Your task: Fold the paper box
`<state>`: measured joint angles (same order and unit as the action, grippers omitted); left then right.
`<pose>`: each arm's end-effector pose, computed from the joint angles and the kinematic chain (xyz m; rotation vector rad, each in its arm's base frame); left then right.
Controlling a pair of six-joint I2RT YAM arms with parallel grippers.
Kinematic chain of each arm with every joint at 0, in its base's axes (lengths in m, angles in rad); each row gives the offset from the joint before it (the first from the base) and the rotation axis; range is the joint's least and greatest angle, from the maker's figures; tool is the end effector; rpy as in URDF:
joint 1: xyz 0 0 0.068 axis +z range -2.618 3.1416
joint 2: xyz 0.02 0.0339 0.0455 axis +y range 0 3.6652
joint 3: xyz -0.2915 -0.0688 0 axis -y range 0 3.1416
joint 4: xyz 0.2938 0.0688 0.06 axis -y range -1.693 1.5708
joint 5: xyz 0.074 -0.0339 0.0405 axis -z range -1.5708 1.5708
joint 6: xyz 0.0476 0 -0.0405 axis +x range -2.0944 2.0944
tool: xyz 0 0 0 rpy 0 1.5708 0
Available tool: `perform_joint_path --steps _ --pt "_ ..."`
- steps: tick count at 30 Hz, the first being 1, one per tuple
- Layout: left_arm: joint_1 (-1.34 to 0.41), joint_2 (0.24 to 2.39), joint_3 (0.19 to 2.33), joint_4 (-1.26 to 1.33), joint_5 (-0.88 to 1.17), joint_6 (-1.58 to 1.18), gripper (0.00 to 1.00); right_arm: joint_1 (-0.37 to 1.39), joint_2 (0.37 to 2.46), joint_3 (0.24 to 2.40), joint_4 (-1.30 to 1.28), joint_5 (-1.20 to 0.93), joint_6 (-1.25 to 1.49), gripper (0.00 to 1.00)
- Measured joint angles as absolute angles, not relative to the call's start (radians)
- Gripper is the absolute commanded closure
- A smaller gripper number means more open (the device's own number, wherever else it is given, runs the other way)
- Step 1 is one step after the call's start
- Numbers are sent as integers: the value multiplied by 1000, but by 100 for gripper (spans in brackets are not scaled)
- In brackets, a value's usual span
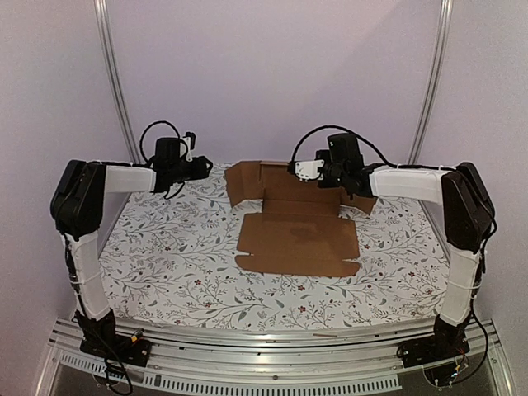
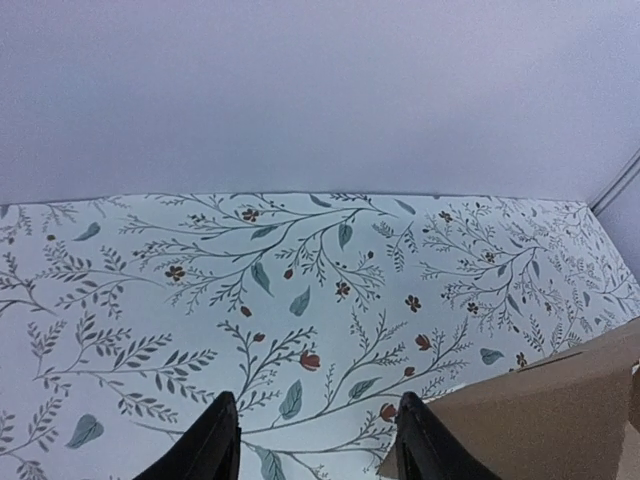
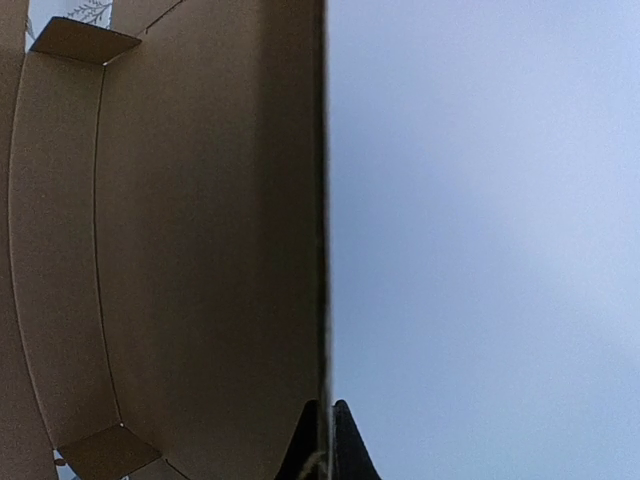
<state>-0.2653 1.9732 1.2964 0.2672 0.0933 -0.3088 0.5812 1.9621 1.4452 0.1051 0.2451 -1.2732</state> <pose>0.4931 -0.1386 0.1961 0.0178 2.0081 -0.4627 0.4463 0.2793 0.2418 -1.5250 1.3485 -0.6855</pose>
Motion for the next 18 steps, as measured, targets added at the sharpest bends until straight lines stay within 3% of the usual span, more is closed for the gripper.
perform_joint_path --steps 3,6,18 --pt "-271 2144 1540 174 179 -249 48 580 1978 1474 83 219 -1278 100" --pt "-280 2223 1649 120 272 -184 48 577 1996 1506 58 193 -1281 100" --pt "-373 2151 1491 73 545 19 42 569 2011 1579 -60 144 -1250 100"
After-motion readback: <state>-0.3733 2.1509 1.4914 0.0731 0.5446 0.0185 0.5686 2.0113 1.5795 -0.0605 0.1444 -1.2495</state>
